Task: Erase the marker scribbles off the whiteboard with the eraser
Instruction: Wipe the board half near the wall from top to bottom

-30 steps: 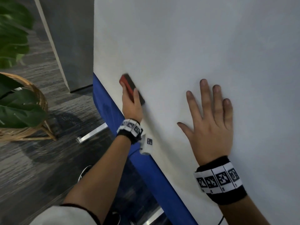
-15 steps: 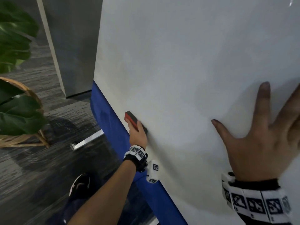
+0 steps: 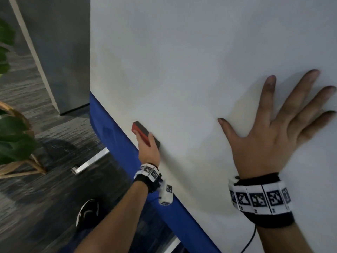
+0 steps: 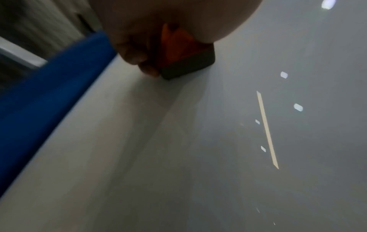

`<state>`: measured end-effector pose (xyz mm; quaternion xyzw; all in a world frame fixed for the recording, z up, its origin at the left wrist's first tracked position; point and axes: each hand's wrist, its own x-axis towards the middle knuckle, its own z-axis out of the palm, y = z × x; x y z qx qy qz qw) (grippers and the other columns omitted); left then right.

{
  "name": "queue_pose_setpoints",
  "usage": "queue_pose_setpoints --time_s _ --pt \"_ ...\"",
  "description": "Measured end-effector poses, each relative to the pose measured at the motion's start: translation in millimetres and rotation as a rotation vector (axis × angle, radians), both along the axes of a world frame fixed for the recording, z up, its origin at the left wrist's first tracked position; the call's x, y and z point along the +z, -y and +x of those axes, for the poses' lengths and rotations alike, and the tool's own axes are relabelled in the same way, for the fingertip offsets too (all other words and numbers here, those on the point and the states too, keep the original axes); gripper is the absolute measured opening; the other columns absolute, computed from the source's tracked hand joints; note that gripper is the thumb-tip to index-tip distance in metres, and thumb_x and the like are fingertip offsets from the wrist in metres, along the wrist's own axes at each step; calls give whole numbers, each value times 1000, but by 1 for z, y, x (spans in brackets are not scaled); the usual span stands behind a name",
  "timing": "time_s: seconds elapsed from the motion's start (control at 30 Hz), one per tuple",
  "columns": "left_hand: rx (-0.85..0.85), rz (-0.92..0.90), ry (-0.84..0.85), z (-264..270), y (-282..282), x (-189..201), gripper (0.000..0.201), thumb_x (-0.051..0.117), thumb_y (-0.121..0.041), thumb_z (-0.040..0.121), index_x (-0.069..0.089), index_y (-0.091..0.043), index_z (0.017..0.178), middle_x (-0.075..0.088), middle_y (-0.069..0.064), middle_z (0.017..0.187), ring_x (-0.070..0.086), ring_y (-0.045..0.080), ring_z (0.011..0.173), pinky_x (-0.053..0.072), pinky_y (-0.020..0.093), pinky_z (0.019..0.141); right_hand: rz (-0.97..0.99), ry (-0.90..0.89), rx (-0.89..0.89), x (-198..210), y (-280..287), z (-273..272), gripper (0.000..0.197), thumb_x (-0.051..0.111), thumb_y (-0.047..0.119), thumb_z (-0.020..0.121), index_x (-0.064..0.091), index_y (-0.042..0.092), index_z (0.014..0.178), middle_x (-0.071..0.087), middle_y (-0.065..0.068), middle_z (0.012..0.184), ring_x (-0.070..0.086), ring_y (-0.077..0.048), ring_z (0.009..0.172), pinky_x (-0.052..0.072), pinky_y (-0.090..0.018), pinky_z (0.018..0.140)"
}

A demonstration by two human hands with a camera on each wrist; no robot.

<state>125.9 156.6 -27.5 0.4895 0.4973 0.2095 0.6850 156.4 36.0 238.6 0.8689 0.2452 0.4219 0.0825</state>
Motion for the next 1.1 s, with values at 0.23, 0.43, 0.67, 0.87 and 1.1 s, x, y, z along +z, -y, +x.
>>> queue_pose_setpoints --time_s 0.23,0.43,0.67,0.87,1.1 --pt "24 136 85 7 -33 -14 66 43 -53 104 12 -40 160 48 2 155 52 29 136 40 39 116 -42 8 -31 -1 0 -3 100 60 78 86 29 20 162 23 -31 163 21 -57 148 6 -62 123" --pt "40 1 -278 17 37 -85 69 51 -30 106 21 5 157 16 29 163 17 47 152 6 45 126 -19 -4 2 -3 0 -3 97 64 70 88 26 22 163 19 -28 165 16 -54 149 -7 -54 124" --pt "-138 -313 -266 1 176 -66 67 49 -39 105 24 -6 158 35 25 157 42 43 139 36 46 118 -75 -52 42 0 7 -8 96 70 56 88 20 23 164 13 -23 168 9 -49 151 -15 -51 123" --pt "-287 -296 205 -49 141 21 40 46 -38 107 31 -32 144 66 14 113 67 32 92 59 37 66 -171 -176 206 12 31 -13 81 75 33 89 35 21 158 6 -16 171 2 -43 155 -10 -49 126" --pt "-395 333 427 -97 38 154 59 70 -43 90 49 -42 145 68 -13 116 66 17 103 61 34 83 75 -505 573 44 52 -30 34 71 27 91 68 21 124 42 -11 159 28 -31 153 19 -44 127"
